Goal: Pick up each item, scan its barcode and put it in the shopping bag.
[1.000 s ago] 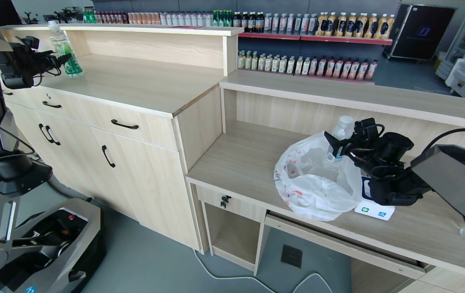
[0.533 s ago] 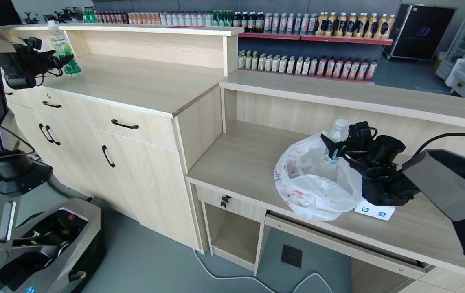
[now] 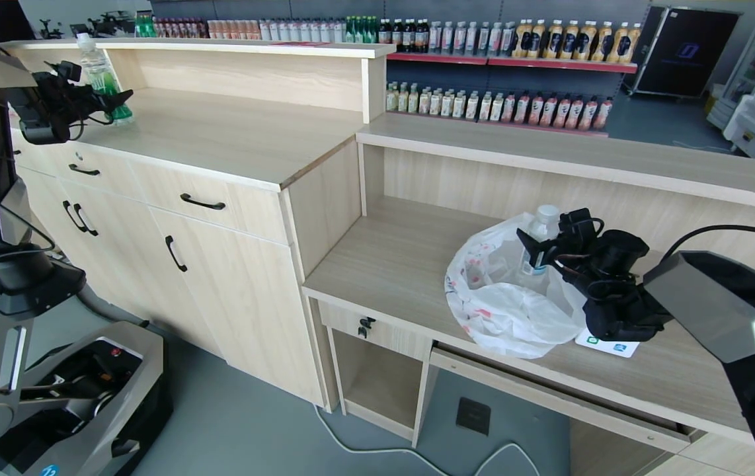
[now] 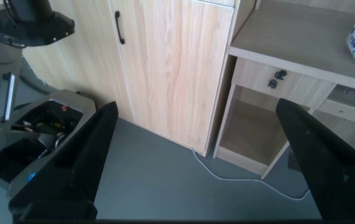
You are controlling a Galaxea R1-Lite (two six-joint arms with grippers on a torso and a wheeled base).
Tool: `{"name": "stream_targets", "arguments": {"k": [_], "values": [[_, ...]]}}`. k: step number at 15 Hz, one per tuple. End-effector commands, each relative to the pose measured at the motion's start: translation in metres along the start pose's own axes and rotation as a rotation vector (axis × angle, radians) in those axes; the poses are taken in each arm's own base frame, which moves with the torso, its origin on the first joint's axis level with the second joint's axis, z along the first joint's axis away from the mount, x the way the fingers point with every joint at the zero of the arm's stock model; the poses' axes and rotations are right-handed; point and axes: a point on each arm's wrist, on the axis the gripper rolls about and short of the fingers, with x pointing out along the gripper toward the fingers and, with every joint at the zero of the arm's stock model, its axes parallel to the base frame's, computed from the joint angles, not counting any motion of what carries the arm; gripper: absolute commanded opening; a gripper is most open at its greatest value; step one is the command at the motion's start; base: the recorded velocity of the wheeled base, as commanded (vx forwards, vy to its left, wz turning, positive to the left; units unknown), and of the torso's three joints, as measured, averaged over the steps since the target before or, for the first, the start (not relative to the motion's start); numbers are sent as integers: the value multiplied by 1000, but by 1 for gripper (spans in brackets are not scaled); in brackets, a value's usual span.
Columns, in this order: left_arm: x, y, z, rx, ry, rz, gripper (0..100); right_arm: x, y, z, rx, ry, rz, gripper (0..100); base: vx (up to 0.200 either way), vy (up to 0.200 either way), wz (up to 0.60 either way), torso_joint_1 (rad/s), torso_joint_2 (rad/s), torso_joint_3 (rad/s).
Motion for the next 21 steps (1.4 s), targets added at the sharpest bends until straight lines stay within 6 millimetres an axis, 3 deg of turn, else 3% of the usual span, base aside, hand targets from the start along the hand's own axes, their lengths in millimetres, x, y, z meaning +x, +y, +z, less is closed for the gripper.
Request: {"name": "stream_targets", "arguments": {"k": [1,2,3,6,8,11,13,15,16,17,18,19,20,21], "values": [[0,0,0,0,0,1,100,-1,1,-3,0,5,1,0,0,0,0,0,0,0],[0,0,0,0,0,1,100,-1,1,-4,1,7,1,0,0,0,0,0,0,0],[0,0,0,0,0,1,100,-1,2,-4,1,9,3,100,0,0,0,0,0,0],[0,0,0,0,0,1,100,-1,2,-5,-1,12,3,100,0,0,0,0,0,0],[0,0,0,0,0,1,100,1,2,10,-8,-10,7,100,0,0,0,0,0,0],[0,0,0,0,0,1,100,-2,7,83,-21,-39,28,100,0,0,0,0,0,0],[0,0,0,0,0,1,100,-36,8,161,-103,21,40,100,0,0,0,0,0,0],[0,0,0,0,0,1,100,-98,13,236,-183,65,47,100,0,0,0,0,0,0],[0,0,0,0,0,1,100,-131,15,264,-242,59,37,100,0,0,0,0,0,0],[0,0,0,0,0,1,100,-146,15,274,-280,58,25,100,0,0,-600,2,2,2],[0,0,0,0,0,2,100,-182,11,305,-401,38,-4,100,0,0,-600,2,-2,2],[0,0,0,0,0,1,100,-189,11,313,-402,37,-10,100,0,0,-600,-2,2,-2],[0,0,0,0,0,1,100,-204,10,338,-386,41,-91,100,0,0,-600,-2,2,7],[0,0,0,0,0,1,100,-211,7,347,-332,112,-198,100,0,0,-600,17,7,-7]]}}
